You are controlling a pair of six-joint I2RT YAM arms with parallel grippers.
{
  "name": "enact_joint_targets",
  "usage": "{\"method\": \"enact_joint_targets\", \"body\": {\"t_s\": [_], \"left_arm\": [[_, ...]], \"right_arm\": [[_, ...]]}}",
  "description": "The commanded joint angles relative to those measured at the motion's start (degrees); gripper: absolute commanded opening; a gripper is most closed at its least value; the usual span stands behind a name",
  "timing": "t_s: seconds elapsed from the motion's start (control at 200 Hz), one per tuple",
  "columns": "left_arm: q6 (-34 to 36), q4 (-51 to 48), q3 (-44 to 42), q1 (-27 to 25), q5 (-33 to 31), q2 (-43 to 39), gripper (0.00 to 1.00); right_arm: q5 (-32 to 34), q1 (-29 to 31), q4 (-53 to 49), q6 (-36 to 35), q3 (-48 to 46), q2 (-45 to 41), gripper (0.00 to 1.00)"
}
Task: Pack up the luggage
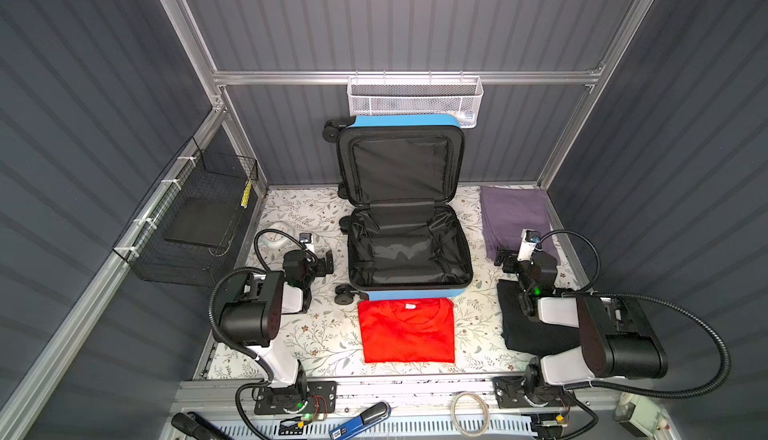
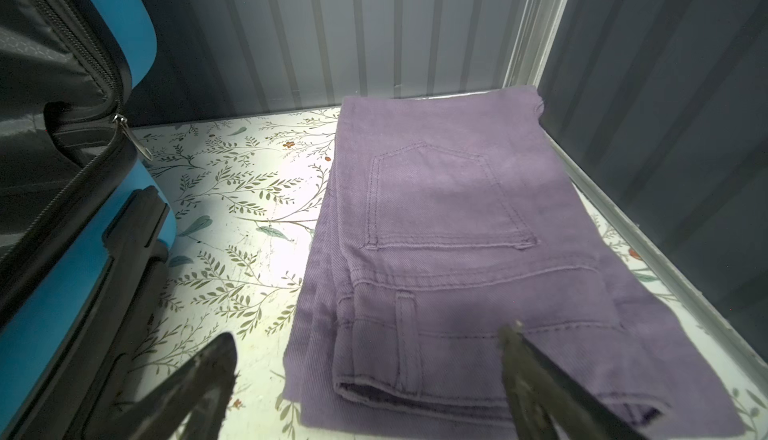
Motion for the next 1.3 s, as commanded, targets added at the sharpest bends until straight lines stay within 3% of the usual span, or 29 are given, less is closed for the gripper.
{"method": "enact_joint_targets", "body": {"t_s": [0.0, 1.15, 1.216, 1.296], "left_arm": [[1.1, 0.1, 0.9, -0.2, 0.6, 0.1, 1.00], [0.3, -0.1, 1.0, -0.2, -1.0, 0.1, 1.00], [-0.9, 1.0, 0.3, -0.1, -2.6, -0.8, 1.00], [-2.0, -5.2, 1.5, 0.1, -5.2, -4.6, 1.00]], "right_arm": [[-1.2, -0.4, 0.1, 0.0, 0.7, -0.7, 0.99], [-2.6, -1.6, 0.6, 1.3, 0.5, -0.7, 0.99], [0.6, -1.5, -0.1, 2.4, 0.0, -3.1, 0.99], [4.4, -1.5, -9.5, 3.6, 1.7, -10.2, 0.99]]}}
